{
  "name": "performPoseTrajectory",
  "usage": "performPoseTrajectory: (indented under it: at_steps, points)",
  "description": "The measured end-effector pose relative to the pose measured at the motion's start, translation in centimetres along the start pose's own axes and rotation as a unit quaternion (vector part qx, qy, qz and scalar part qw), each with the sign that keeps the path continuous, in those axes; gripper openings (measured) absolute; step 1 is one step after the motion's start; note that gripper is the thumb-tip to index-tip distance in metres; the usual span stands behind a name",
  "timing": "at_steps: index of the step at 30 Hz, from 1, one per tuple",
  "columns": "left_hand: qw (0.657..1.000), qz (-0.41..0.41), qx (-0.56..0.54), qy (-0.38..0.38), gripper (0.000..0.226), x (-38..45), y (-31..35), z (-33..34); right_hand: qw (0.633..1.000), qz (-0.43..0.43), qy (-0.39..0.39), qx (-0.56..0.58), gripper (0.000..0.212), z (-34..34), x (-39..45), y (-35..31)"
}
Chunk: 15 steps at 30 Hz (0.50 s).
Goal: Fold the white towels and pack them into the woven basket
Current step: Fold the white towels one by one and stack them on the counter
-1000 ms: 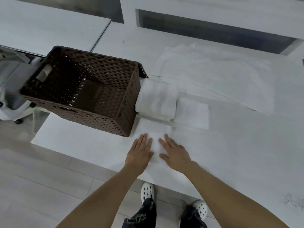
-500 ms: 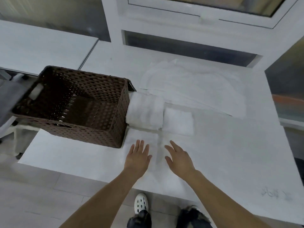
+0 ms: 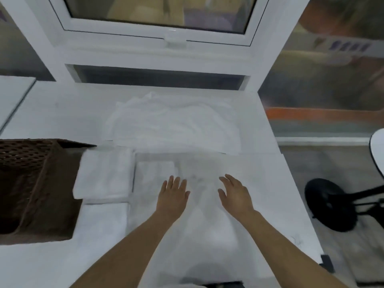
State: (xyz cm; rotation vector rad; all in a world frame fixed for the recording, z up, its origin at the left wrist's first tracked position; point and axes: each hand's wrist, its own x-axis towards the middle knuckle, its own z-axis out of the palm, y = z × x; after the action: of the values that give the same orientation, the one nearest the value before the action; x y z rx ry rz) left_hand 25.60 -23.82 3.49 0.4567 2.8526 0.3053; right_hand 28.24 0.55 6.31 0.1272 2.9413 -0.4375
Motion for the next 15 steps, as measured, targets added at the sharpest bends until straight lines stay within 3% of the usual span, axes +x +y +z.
performPoseTrajectory:
  at_steps: [7, 15]
  points:
    - [1.0, 0.015, -0.01, 0.011, 0.045, 11.4, 8.8, 1.7, 0.999, 0.005, -0.034, -0.016, 0.05, -3.1, 8.6, 10.5]
    - [0.999, 0.043, -0.014, 0.006, 0.043, 22.6, 14.7, 4.3, 0.994, 0.021, -0.093, -0.049, 0.055, -1.6, 15.7, 19.4]
